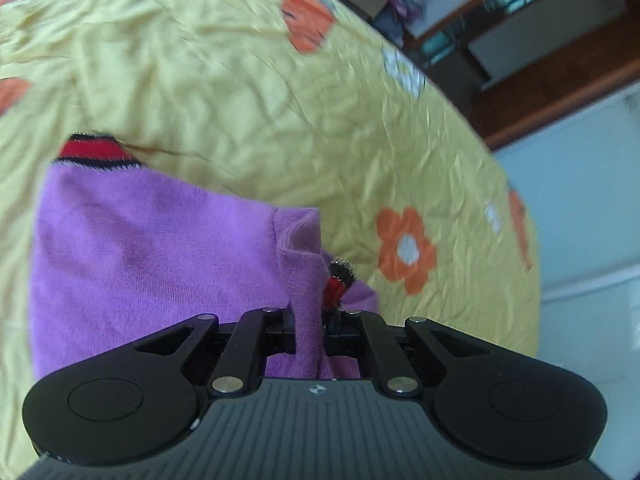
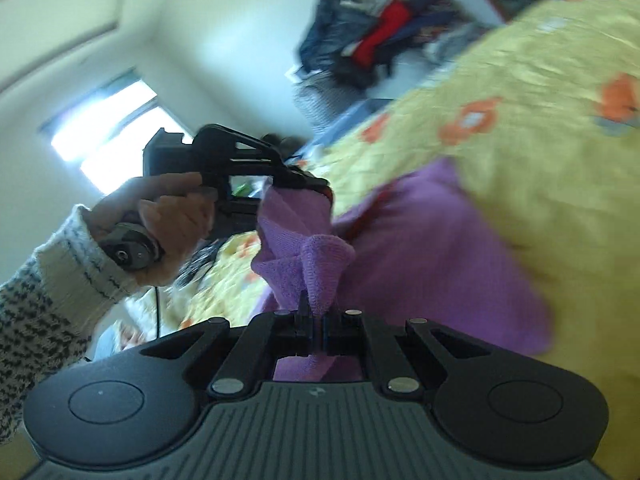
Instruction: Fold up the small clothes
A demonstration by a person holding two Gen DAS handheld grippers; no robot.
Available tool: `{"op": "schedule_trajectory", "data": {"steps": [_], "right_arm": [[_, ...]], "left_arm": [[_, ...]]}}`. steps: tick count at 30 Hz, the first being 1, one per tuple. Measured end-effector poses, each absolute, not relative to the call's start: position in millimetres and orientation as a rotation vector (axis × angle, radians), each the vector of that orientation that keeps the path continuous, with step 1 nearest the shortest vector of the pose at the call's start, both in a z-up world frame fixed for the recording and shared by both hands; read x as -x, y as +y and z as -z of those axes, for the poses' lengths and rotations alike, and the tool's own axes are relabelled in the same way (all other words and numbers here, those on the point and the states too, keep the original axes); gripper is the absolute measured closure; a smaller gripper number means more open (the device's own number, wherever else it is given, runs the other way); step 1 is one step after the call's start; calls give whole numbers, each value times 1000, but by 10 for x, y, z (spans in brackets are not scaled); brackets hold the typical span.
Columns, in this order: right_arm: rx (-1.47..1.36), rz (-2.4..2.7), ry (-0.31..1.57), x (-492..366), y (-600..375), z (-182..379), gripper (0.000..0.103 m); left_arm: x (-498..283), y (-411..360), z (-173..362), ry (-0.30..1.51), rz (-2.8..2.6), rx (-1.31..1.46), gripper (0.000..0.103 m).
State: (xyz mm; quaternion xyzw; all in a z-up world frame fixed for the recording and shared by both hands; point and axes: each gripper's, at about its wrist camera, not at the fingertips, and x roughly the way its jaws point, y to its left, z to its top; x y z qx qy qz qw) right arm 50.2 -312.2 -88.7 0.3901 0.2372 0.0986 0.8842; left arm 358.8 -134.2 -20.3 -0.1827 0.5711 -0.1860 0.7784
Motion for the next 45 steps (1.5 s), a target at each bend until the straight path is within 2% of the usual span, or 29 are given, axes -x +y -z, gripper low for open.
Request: {"op": "schedule_trajectory", "data": {"steps": [10, 11, 12, 15, 19, 21, 24, 29, 30, 32, 33, 36, 38, 42, 45], "right_arm": [[-803, -111, 530, -161, -3349, 1055, 99], [-803, -88, 526, -161, -3362, 1076, 99], [-828, -63, 530, -166, -3387, 1103, 96], [-827, -45, 570, -157, -3442, 1101, 88], [-674, -6, 588, -18, -3455, 835, 83], [-500, 14, 550, 15, -3464, 652, 82], [-415, -123, 520, -190, -3549, 482, 80], [-216, -350, 635, -1221, -3351, 409, 80], [-198, -402, 707, -1486, -3314, 455, 80], [-106, -355, 754, -1888, -3263, 589, 83], [-65, -332, 798, -2076, -3266, 689, 85], [-188, -280, 778, -2338, -3482, 729, 86], [-171, -267, 775, -2218, -3485, 615, 84], [-156, -335, 713, -1517, -3475, 436, 83], [-141, -396, 736, -992, -3367, 565, 83]], "left_arm": [[-3504, -1969, 425, 1241, 441, 206, 92], [-3512, -2023, 413, 1238, 453, 190, 81], [-3531, -2054, 394, 1245, 470, 207, 63], [-3591, -1979, 224, 1205, 474, 330, 39], [-3513, -1580, -192, 1087, 457, 386, 25], [-3337, -1309, -336, 994, 472, 338, 12], [-3097, -1012, -246, 958, 475, 201, 13], [-2808, -894, 247, 948, 379, -100, 21], [-2774, -901, 366, 948, 359, -141, 23], [-2726, -881, 547, 942, 353, -172, 20], [-2705, -809, 589, 922, 335, -138, 13], [-2677, -638, 552, 930, 291, -64, 18], [-2426, -543, 341, 878, 277, -56, 26], [-1618, -501, 134, 789, 417, -2, 22], [-1315, -659, 426, 860, 443, -72, 21]]}}
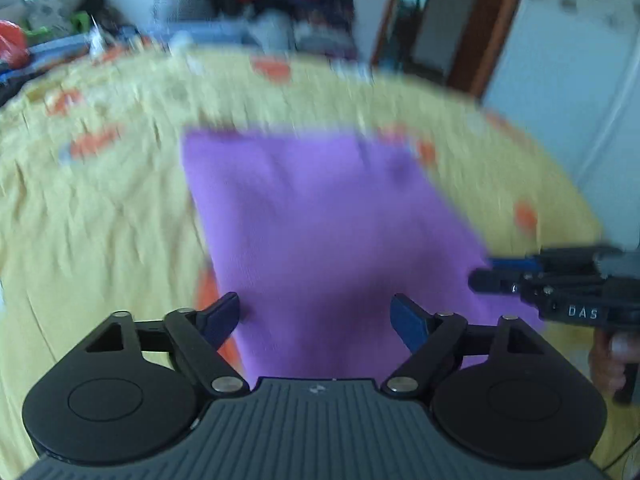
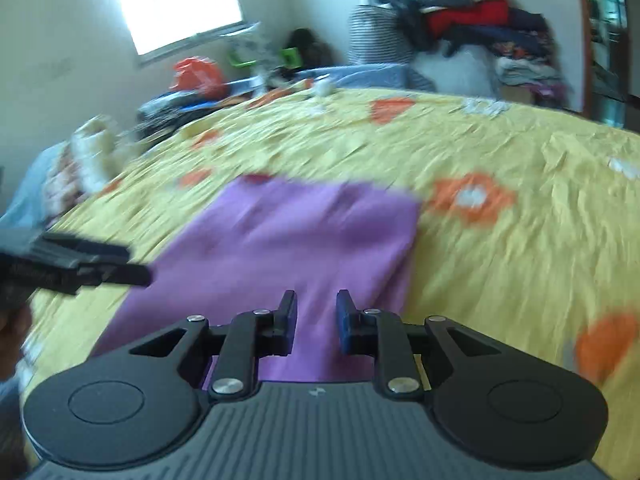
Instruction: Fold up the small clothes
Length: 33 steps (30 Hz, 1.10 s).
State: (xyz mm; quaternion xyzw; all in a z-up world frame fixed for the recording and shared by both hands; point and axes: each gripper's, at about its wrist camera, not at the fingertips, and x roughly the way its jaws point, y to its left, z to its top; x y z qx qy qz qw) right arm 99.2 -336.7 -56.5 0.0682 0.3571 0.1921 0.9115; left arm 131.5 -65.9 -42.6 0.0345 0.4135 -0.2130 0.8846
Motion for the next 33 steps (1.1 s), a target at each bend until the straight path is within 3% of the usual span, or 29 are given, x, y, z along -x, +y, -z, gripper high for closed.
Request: {"op": "schedule_trajectory", "data": {"steps": [3, 5, 7, 8, 9, 10, 11, 13, 15, 17, 19, 20, 21, 23, 24, 33], "right_arm": [[-51, -291, 746, -756, -3411, 796, 83], [-144, -276, 781, -784, -3543, 722, 80], [-87, -224, 717, -815, -3521, 559, 74], [-103, -200, 700, -895, -3558, 519, 66], [-148, -212, 688, -1005, -3622, 505, 27], [-205, -248, 678, -1144, -3716, 540, 0], [-257, -276, 676, -1267, -3802, 583, 0], [-334, -348, 760, -1533, -3935, 709, 0], [-352, -384, 820, -1758, -3929, 824, 0], [-297, -450, 812, -1857, -3800, 864, 0], [-294, -481, 823, -1920, -3676, 867, 3], [-280, -514, 832, -1941, -3579, 859, 14], [-219, -474, 827, -1925, -3468, 817, 28], [-199, -443, 828, -1902, -3413, 743, 50], [-250, -445, 826, -1894, -3451, 705, 76], [173, -320, 654, -1365, -2695, 329, 82]], "left_arm": [[-1186, -645, 722, 875, 400, -99, 17], [-1202, -605, 638, 882, 393, -100, 18], [-1285, -497, 483, 843, 398, -20, 9], [-1389, -430, 431, 832, 403, 34, 3], [-1534, -353, 399, 840, 387, 95, 3], [-1709, -262, 392, 856, 379, 171, 3], [-1912, -186, 433, 893, 386, 240, 4], [-2281, -89, 576, 997, 405, 362, 14], [-2480, -4, 714, 1015, 479, 531, 1], [-2614, -33, 781, 1068, 526, 636, 3], [-2628, -138, 755, 1086, 499, 609, 21], [-2626, -245, 715, 1103, 494, 511, 64], [-2602, -344, 700, 1120, 487, 427, 70], [-2546, -454, 633, 1088, 495, 319, 75], [-2504, -501, 583, 1067, 498, 259, 78], [-1962, -874, 243, 840, 460, -156, 80]]}}
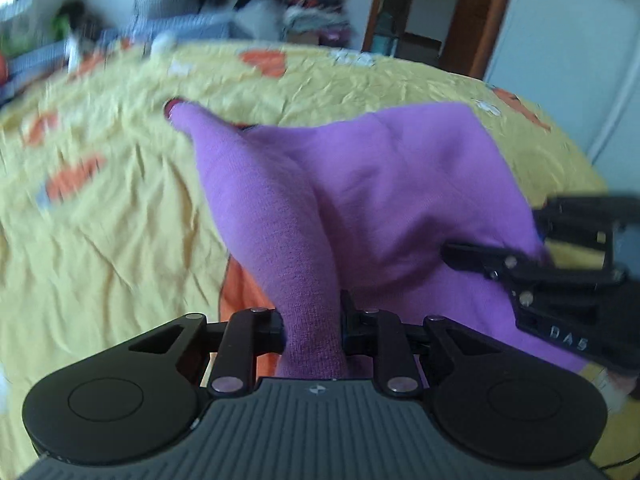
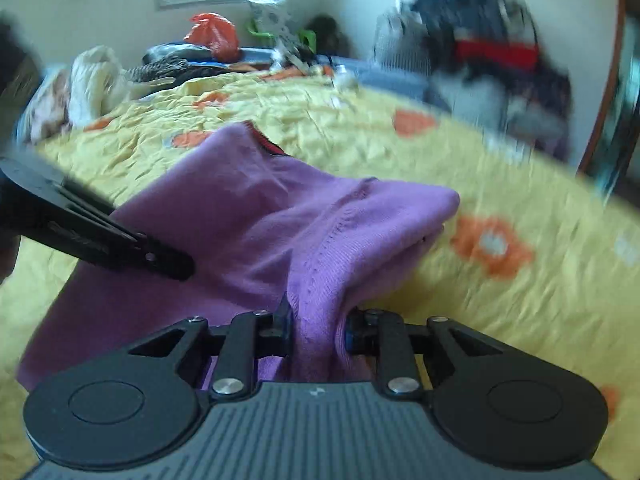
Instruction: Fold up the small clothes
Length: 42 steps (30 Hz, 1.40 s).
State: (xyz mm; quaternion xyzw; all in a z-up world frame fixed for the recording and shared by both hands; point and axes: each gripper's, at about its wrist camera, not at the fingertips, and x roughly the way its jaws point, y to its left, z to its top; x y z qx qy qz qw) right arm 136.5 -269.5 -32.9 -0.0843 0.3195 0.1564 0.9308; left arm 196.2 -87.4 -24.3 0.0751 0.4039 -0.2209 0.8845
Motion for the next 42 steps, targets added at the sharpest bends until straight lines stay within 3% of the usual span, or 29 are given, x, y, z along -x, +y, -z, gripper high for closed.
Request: {"op": "schedule_trajectory", "data": {"steps": [4, 9, 13, 15, 16, 17, 19, 20, 24, 26, 29, 33, 34, 35, 36, 37, 42], "right_arm": [[94, -347, 634, -1468, -2715, 95, 82], [-40, -364, 584, -1848, -2773, -338, 82], [-108, -333, 552, -2031, -2853, -482, 82], [-135, -319, 557, -2168, -2875, -442, 82], [-142, -307, 584, -2296, -2888, -358, 78], [-117, -279, 638, -2472, -2893, -228, 73], [-67, -125, 730, -2727, -2985, 59, 15], [-46, -82, 733, -2700, -3054, 151, 15], [-214, -171, 691, -2160, -3470, 342, 16], [-278, -189, 657, -1890, -3634, 457, 16], [-338, -225, 643, -1646, -3702, 627, 18], [-301, -256, 696, -1701, -3516, 799, 40], [-302, -282, 705, -1724, -3478, 840, 57], [-303, -301, 719, -1733, -3456, 894, 73], [-286, -292, 719, -1764, -3412, 906, 83], [-260, -281, 716, -1783, -3379, 880, 91], [-239, -265, 658, -1713, -3350, 531, 95]], "left_arm": [[-2029, -841, -121, 746, 453, -228, 80], [-2659, -564, -656, 796, 508, -110, 79], [-3057, -541, -758, 826, 529, -66, 79], [-3253, -572, -635, 872, 514, -32, 74], [-3400, -543, -482, 948, 499, 39, 67], [-3518, -481, -279, 1016, 475, 107, 53], [-3518, -333, 37, 1055, 402, 169, 54], [-3430, -264, 142, 1065, 411, 188, 54], [-3017, 26, 351, 1057, 476, 235, 33], [-2878, 130, 449, 1062, 470, 253, 33], [-2791, 173, 624, 1085, 495, 282, 30], [-2716, 92, 645, 1044, 489, 295, 29], [-2706, 58, 650, 1044, 493, 293, 33], [-2708, 34, 670, 1055, 505, 294, 72], [-2700, 17, 694, 1084, 495, 301, 86], [-2715, 19, 696, 1087, 492, 317, 88], [-2635, 46, 554, 1056, 485, 327, 91]]}}
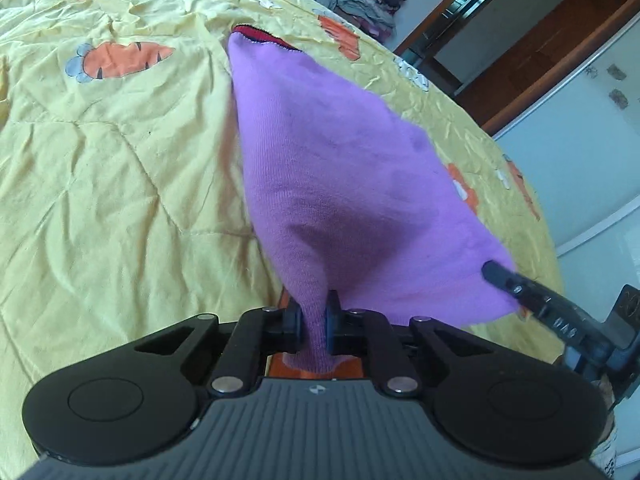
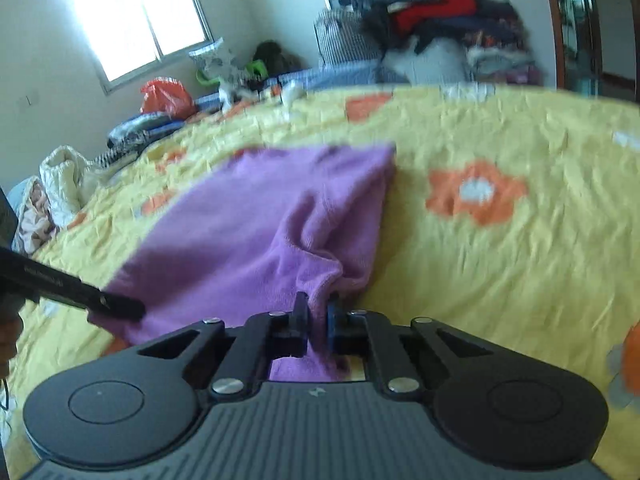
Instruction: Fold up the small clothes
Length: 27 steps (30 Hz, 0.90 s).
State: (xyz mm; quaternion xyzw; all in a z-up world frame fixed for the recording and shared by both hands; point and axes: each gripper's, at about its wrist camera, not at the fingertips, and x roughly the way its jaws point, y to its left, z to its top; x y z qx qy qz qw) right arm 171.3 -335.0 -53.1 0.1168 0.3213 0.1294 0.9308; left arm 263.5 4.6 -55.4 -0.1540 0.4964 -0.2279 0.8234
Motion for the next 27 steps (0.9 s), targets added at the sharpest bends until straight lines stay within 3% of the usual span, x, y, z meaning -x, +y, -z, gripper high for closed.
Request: {"op": "schedule_trajectory", "data": {"steps": [2, 4, 5, 6, 7, 8, 9, 11, 17, 18, 19, 20, 27], "right_arm": [[-250, -275, 670, -1695, -3418, 491, 96], [-207, -277, 771, -1756, -3404, 677, 95], [-205, -254, 782, -1764, -3420, 784, 93], [-204, -235, 775, -1753, -3450, 814, 80], [-203, -193, 750, -1727, -3481, 759, 61], [-215, -172, 694, -1684, -3522, 669, 59], [-234, -181, 641, -1665, -3555, 585, 59], [-244, -213, 617, -1776, -3550, 476, 59], [-436, -273, 698, -2537, -3626, 698, 59], [-481, -282, 723, -2649, -3660, 776, 63], [-523, -290, 720, -2696, -3701, 842, 84], [-540, -297, 714, -2723, -3721, 868, 89], [-396, -197, 677, -2729, -3681, 765, 102]], "left_arm": [[-2588, 48, 612, 1056, 472, 295, 91], [-2590, 83, 730, 1089, 454, 311, 78], [-2591, 123, 712, 1102, 445, 340, 77], [-2565, 162, 652, 1101, 439, 363, 72], [-2515, 175, 549, 1068, 426, 341, 66], [-2460, 168, 440, 1027, 412, 302, 53], [-2415, 152, 338, 992, 405, 282, 42], [-2370, 70, 193, 934, 457, 271, 34], [-2426, -411, 321, 915, 467, 125, 31], [-2434, -466, 381, 920, 464, 105, 29], [-2436, -506, 441, 922, 460, 86, 28], [-2437, -528, 493, 925, 453, 75, 28], [-2350, -539, 636, 890, 451, 42, 22]]}}
